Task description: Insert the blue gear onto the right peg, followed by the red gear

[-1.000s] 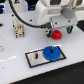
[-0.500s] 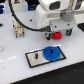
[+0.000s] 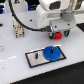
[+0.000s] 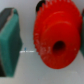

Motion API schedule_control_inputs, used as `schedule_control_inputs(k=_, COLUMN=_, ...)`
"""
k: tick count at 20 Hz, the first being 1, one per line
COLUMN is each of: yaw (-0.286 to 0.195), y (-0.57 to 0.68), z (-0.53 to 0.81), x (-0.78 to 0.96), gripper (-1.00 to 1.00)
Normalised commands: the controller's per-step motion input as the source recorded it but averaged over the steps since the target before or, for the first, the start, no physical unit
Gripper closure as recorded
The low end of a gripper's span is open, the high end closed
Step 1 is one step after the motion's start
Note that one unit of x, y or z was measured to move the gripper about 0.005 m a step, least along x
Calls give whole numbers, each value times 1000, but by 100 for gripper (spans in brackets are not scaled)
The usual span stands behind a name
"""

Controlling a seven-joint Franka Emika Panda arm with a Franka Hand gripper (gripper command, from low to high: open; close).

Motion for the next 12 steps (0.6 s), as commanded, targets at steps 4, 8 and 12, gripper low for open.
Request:
schedule_control_inputs(k=4, yaw=0, y=13, z=215, x=-24, gripper=100)
schedule_control_inputs(k=8, yaw=0, y=2, z=542, x=112, gripper=100)
schedule_control_inputs(k=12, yaw=0, y=-12, z=620, x=314, gripper=100)
